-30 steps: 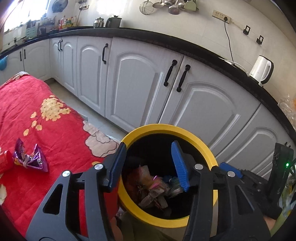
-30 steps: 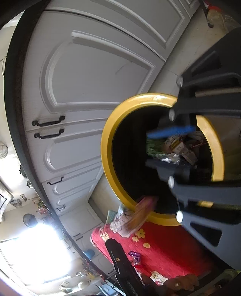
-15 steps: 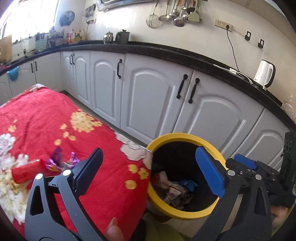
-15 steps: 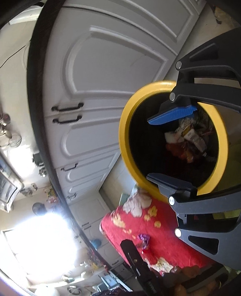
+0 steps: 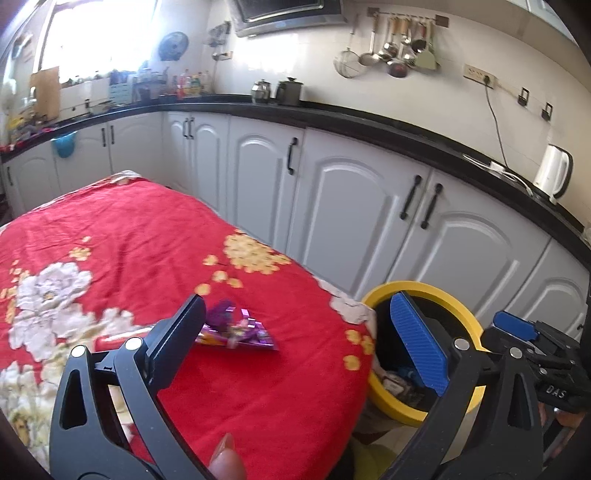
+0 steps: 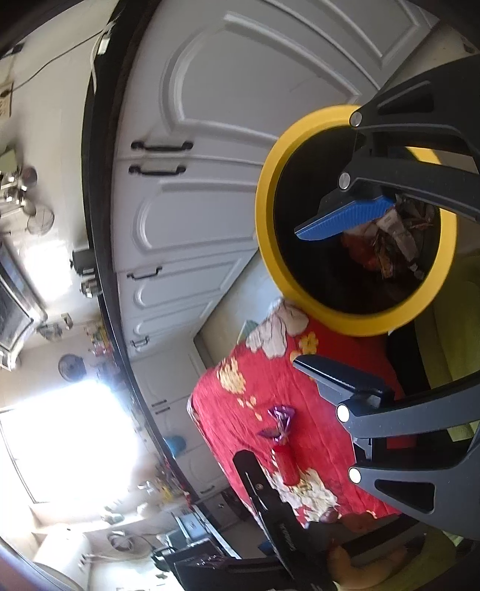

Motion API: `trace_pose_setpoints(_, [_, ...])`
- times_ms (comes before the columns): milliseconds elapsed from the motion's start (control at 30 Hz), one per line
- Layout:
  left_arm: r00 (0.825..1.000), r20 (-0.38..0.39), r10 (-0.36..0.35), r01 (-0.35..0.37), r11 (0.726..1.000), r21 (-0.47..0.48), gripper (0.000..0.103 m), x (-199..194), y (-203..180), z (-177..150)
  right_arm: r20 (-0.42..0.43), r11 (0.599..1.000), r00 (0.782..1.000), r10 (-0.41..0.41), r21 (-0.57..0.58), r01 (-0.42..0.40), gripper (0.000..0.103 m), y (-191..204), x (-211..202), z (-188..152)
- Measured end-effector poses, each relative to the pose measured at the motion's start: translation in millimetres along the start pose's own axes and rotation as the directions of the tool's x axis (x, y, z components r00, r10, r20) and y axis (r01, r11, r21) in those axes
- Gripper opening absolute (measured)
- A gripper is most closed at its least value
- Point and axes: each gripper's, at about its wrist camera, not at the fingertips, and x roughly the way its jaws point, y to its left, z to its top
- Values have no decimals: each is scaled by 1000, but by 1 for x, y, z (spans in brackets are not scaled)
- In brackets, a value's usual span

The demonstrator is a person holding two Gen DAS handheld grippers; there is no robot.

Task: Collect trash
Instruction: 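Move both open tools back to the red tube and purple wrapper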

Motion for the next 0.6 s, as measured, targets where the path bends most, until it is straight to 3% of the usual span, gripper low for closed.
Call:
trace_pose_setpoints(333, [998, 5, 64, -63, 997, -46, 92, -8, 50, 1, -20, 994, 998, 67, -88, -69, 65, 46, 13, 10])
trace_pose_setpoints(600, [995, -53, 82, -84, 996, -29, 92, -4, 90, -8, -71, 981, 991, 117, -149, -127, 68, 79, 39, 15])
